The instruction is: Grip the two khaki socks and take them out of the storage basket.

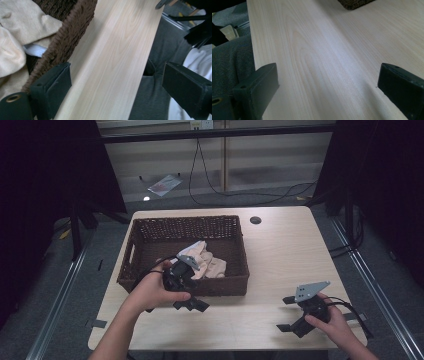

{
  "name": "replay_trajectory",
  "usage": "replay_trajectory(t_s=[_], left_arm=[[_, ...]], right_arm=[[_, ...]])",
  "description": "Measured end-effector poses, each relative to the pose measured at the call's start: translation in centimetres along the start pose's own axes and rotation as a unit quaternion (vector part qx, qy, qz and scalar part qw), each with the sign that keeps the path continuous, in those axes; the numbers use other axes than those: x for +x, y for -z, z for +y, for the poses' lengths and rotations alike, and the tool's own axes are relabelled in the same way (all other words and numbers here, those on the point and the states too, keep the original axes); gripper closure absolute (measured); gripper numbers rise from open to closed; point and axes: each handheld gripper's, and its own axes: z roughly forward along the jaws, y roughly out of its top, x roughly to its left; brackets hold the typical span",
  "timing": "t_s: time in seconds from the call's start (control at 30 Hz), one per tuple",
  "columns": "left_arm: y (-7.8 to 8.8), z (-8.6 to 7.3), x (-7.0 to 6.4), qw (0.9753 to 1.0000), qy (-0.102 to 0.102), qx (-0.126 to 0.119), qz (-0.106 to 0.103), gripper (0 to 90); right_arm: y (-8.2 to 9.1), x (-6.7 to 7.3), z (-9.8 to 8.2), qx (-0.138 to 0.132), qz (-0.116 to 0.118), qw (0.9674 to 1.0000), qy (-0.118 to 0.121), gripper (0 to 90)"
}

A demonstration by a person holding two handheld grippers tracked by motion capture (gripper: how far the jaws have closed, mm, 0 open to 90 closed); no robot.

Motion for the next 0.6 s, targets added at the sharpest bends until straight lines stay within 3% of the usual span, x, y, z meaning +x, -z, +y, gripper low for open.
replay_trajectory(t_s=[0.37,0.53,0.6], left_arm=[[1.2,1.5,1.6,0.9996,0.019,0.018,0.013,9.3],[1.2,2.0,2.8,0.9988,0.039,0.019,0.022,9.3],[1.2,2.2,3.6,0.9978,0.058,0.016,0.027,9.5]], right_arm=[[0.0,0.0,0.0,0.001,0.001,1.0,0.001,2.9],[0.1,0.0,0.0,0.001,0.0,1.0,0.0,2.9],[0.1,0.0,0.0,0.001,0.002,1.0,0.0,2.9]])
